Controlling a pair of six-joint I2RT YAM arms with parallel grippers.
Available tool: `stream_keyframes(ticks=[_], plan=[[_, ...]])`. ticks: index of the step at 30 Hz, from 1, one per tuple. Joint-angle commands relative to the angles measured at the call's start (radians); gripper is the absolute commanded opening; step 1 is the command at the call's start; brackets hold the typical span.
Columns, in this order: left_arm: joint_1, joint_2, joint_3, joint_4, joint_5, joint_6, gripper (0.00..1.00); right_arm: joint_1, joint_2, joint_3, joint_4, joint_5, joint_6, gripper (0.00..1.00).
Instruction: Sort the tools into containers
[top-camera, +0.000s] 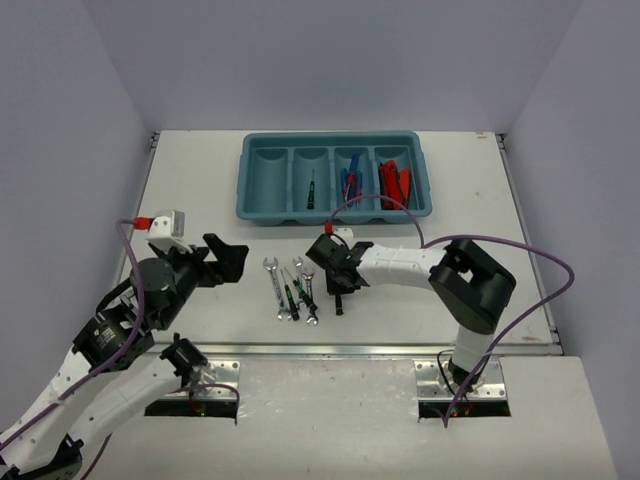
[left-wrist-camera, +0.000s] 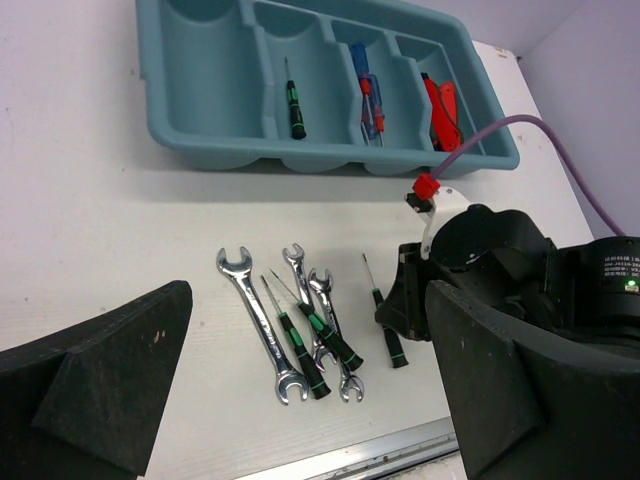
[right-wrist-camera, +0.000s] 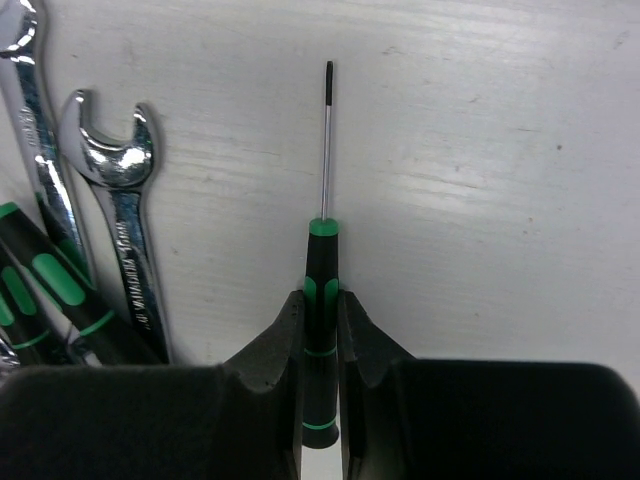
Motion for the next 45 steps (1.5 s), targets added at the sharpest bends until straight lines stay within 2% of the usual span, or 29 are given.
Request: stream_keyframes(ticks=[1,5,7,9,12,13,16,18,20,21,25,31,42,43,45], plan=[[0.000,0.022,-0.007,0.048,0.019,0.015,1.00,-0.025,-0.056,-0.032,-0.030,0.003,-0.062,0.00],[0.000,0.028,-0.010,0.058,0.046,0.025,1.00,-0.027,-0.240,-0.164,0.120,-0.061,-0.176,0.00],[0.000,0.032,-0.005,0.079,0.138,0.041,1.00,-0.027,-0.421,-0.245,0.205,-0.142,-0.261,0.00],[0.000,0.040,-0.009,0.111,0.193,0.022,1.00,-0.026,-0.494,-0.301,0.257,-0.182,-0.312,0.00],[0.000,0.004,-0.138,0.381,0.487,-0.078,1.00,-0.030,-0.708,-0.373,0.270,-0.178,-0.361,0.00],[0.000,-0.004,-0.193,0.479,0.541,-0.111,1.00,-0.030,-0.751,-0.387,0.274,-0.199,-0.373,0.00],[0.000,0.023,-0.409,0.968,0.745,-0.228,1.00,-0.030,-0.909,-0.452,0.362,-0.368,-0.419,0.00],[0.000,0.106,-0.455,1.168,0.810,-0.301,0.99,-0.030,-1.007,-0.492,0.427,-0.479,-0.435,0.00],[-0.011,0.203,-0.459,1.260,0.822,-0.320,0.96,-0.031,-1.090,-0.506,0.434,-0.494,-0.436,0.00],[-0.011,0.204,-0.456,1.281,0.820,-0.318,0.94,-0.031,-1.091,-0.506,0.434,-0.494,-0.438,0.00],[-0.051,0.344,-0.428,1.377,0.814,-0.314,0.80,-0.030,-1.134,-0.504,0.443,-0.558,-0.447,0.00],[-0.095,0.422,-0.411,1.491,0.806,-0.326,0.57,-0.031,-1.120,-0.502,0.475,-0.585,-0.436,0.00],[-0.126,0.544,-0.344,1.457,0.789,-0.296,0.15,-0.031,-1.082,-0.496,0.583,-0.661,-0.412,0.00],[-0.127,0.552,-0.327,1.445,0.788,-0.287,0.01,-0.031,-1.078,-0.494,0.587,-0.660,-0.409,0.00],[-0.127,0.558,-0.287,1.395,0.787,-0.262,0.00,-0.031,-1.068,-0.493,0.588,-0.646,-0.413,0.00]])
